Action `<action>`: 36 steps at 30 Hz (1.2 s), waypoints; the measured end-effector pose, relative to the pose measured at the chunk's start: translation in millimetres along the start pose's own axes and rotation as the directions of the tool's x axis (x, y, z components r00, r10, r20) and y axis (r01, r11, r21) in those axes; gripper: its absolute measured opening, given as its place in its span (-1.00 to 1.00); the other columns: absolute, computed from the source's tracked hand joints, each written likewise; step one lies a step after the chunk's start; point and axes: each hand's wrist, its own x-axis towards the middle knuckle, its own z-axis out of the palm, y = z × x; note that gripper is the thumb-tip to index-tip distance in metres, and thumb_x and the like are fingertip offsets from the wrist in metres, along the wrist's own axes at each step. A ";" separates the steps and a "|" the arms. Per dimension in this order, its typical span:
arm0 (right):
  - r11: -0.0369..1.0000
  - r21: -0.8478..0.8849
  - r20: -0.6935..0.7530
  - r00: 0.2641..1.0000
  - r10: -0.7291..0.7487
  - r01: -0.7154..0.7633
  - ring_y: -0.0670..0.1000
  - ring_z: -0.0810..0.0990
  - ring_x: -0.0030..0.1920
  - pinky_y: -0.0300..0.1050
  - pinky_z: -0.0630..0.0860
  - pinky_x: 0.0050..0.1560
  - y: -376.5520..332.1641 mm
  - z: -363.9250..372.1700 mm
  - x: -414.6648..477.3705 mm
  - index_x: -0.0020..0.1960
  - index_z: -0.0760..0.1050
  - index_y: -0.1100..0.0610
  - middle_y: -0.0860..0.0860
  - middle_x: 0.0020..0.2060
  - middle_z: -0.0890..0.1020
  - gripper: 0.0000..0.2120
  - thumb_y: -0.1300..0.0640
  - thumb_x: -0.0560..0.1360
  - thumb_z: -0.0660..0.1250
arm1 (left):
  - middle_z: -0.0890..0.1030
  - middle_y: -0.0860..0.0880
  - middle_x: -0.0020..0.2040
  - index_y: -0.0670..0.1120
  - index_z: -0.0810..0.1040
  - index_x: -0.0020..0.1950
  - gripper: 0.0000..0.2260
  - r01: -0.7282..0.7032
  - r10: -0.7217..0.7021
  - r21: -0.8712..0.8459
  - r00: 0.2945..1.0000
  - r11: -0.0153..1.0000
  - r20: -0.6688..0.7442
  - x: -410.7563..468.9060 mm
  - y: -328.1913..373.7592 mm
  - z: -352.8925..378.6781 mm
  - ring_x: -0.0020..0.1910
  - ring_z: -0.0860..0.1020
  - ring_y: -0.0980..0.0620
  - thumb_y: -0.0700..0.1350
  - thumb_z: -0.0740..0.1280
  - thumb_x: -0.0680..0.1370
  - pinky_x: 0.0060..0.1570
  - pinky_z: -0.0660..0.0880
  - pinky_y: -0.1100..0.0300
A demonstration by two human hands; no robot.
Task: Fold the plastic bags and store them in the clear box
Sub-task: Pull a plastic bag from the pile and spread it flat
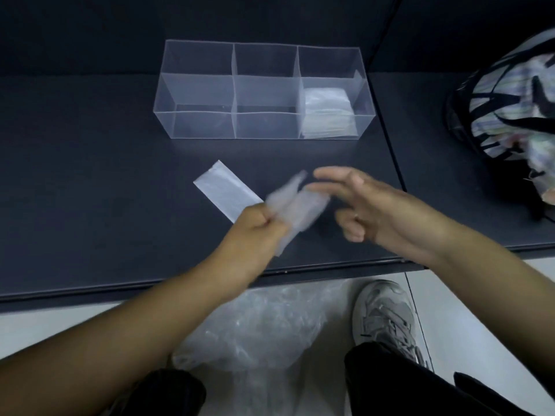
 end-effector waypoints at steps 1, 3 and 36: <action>0.997 0.067 0.096 0.995 0.026 -0.033 -0.07 0.30 -0.39 -0.23 0.32 -0.35 4.2 2.9 8.6 0.41 0.35 0.07 -0.03 0.17 0.57 -0.52 -0.11 0.55 0.11 | 0.66 0.19 -0.03 -0.16 0.61 0.08 -0.73 0.068 -0.064 -0.115 0.997 0.991 0.041 6.5 -1.2 -7.6 0.01 0.56 0.31 0.01 0.26 0.60 0.07 0.37 0.44; 0.997 0.044 0.201 0.978 0.053 -0.063 -0.08 0.27 -0.39 -0.25 0.31 -0.35 10.9 9.4 22.7 0.44 0.32 0.09 0.00 0.13 0.52 -0.52 -0.06 0.57 0.15 | 0.63 -0.06 0.18 -0.18 0.54 0.25 -0.68 0.149 -0.106 -0.310 0.983 0.939 0.153 14.2 -5.4 -21.1 0.21 0.56 0.04 -0.04 0.16 0.62 0.27 0.43 0.17; 0.913 -0.354 -0.319 0.944 0.087 -0.204 0.01 0.64 -0.45 -0.24 0.43 -0.55 46.1 44.3 49.4 -0.11 0.49 0.17 0.07 -0.36 0.67 -0.91 0.28 0.47 0.40 | 0.51 -0.06 -0.44 0.00 0.47 0.17 -0.78 0.409 -0.394 -0.248 0.912 0.878 0.111 -42.4 -42.2 -34.3 -0.56 0.37 0.06 0.06 0.21 0.60 -0.54 0.28 0.28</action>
